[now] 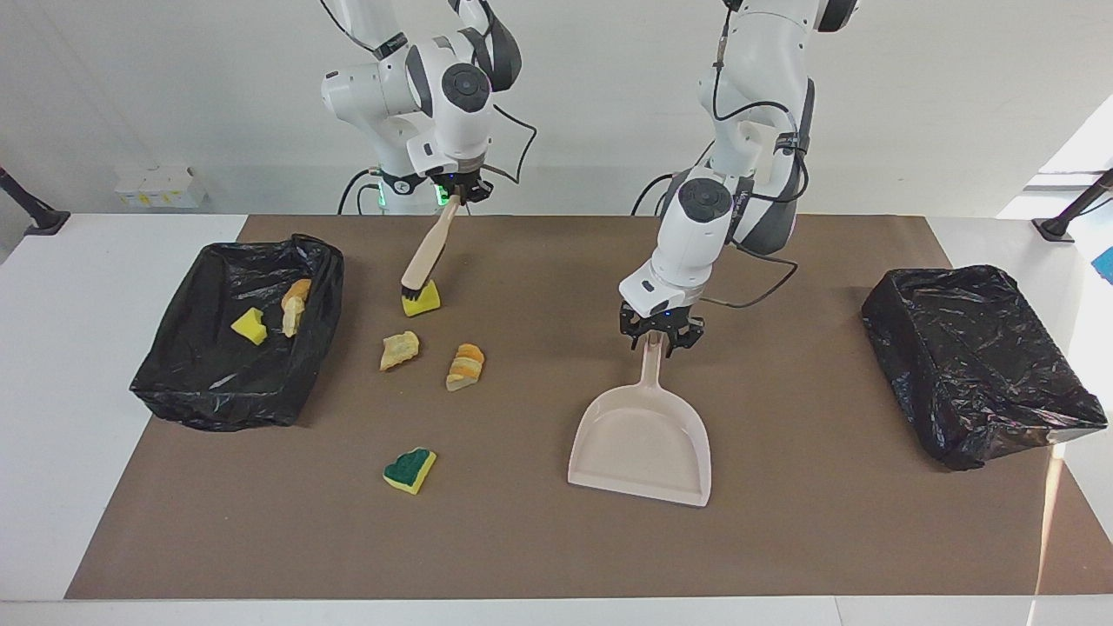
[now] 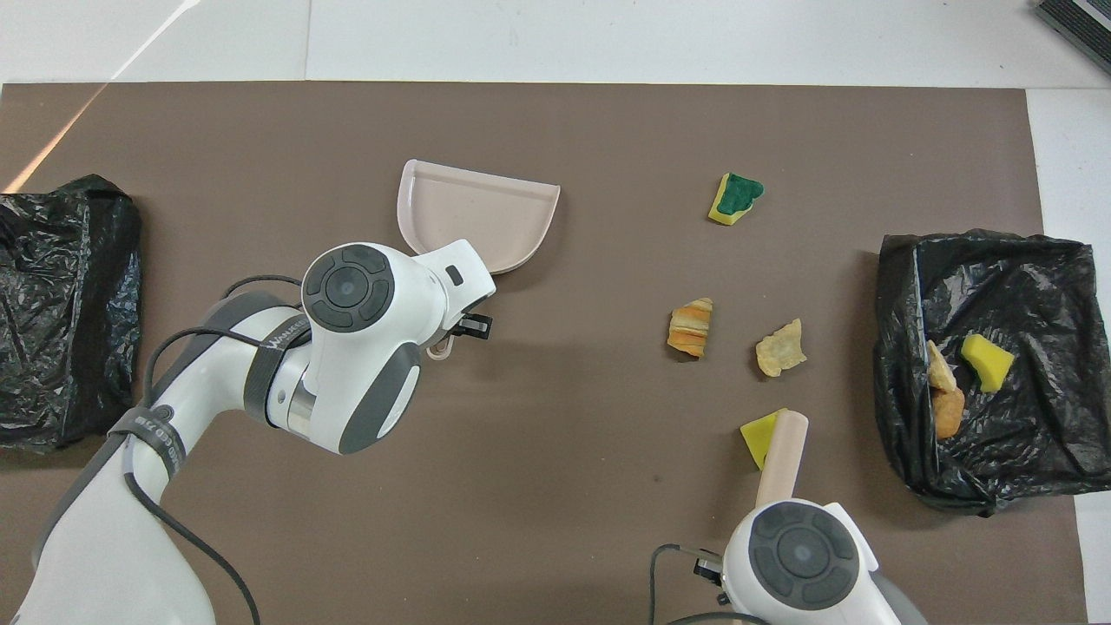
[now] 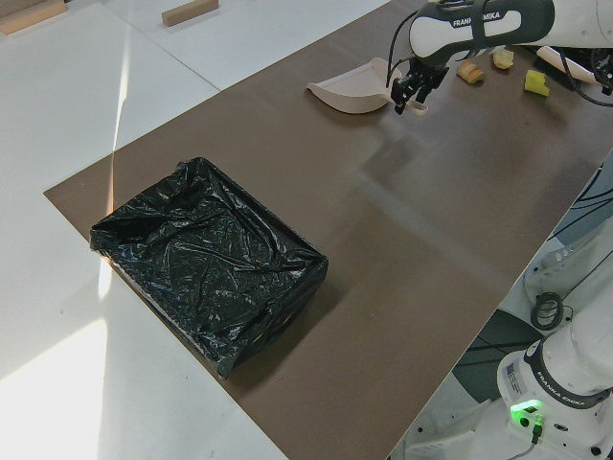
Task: Sweep and dump trash in bin
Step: 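Sweep the brush with the right gripper toward the crusts and sponges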
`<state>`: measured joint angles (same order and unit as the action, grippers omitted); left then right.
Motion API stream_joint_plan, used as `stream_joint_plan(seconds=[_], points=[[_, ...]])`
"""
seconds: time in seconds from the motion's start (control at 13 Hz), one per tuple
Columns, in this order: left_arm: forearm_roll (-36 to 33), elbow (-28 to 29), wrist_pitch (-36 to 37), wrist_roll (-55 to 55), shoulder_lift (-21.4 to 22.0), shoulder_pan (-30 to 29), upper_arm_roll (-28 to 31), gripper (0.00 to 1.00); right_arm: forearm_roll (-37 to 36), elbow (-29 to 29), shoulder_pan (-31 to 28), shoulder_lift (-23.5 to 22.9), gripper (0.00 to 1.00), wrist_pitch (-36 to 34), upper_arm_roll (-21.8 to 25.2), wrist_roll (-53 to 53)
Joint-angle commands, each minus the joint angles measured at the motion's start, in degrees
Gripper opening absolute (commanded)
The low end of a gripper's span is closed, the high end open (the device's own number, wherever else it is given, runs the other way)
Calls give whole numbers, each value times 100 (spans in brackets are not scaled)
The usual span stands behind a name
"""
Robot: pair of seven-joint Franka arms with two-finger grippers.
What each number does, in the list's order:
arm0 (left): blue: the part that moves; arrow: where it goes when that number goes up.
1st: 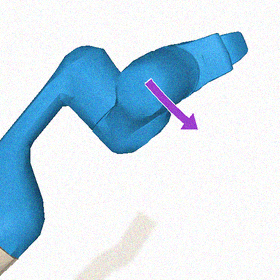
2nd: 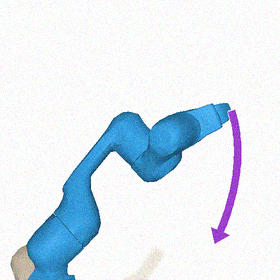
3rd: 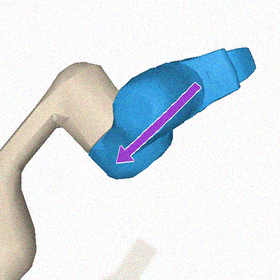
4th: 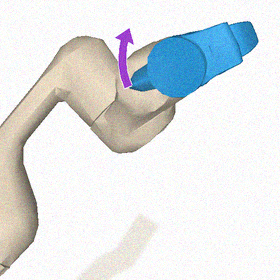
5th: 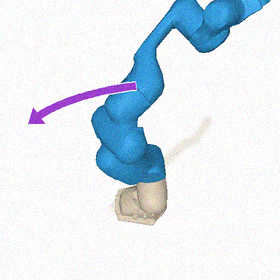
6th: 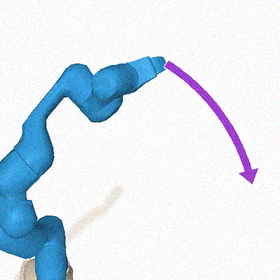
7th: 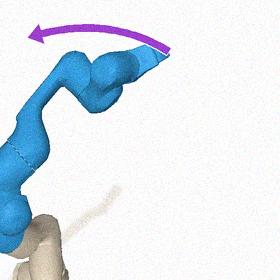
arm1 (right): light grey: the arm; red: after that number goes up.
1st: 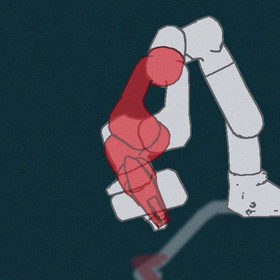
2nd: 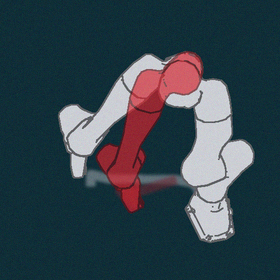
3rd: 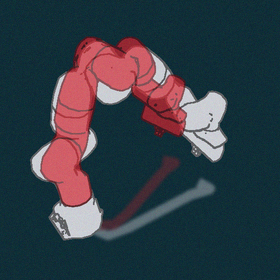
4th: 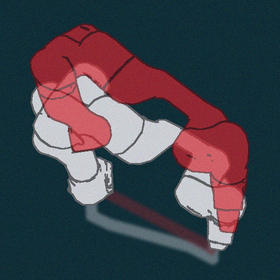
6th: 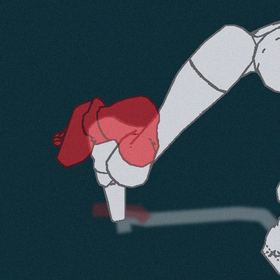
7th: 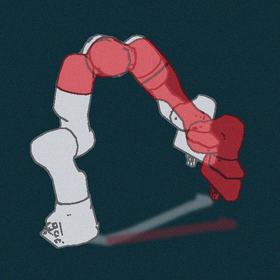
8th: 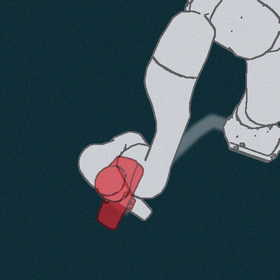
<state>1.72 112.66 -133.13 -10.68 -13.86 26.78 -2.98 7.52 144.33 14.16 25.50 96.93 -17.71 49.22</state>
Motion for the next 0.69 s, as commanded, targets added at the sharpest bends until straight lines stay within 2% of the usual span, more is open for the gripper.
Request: stream_joint_plan(seconds=[0.0, 0.15, 0.38, 0.46, 0.61], points=[[30, 89, -187, 39, 42, 65, 52, 67, 197, 270, 25, 219, 0, 27, -13, 289], [30, 89, -187, 39, 42, 65, 60, 62, 232, 430, -132, 228, 0, 342, 5, 246], [30, 124, -38, 39, 68, 73, 60, 46, 416, 500, -379, 70, 0, 730, -4, 175], [30, 124, 49, 39, 68, 73, 60, 39, 425, 535, -440, 35, 0, 870, -4, 149], [30, 116, 190, 39, 86, 82, 60, 16, 521, 518, -606, -123, 0, 1090, 5, -131]])
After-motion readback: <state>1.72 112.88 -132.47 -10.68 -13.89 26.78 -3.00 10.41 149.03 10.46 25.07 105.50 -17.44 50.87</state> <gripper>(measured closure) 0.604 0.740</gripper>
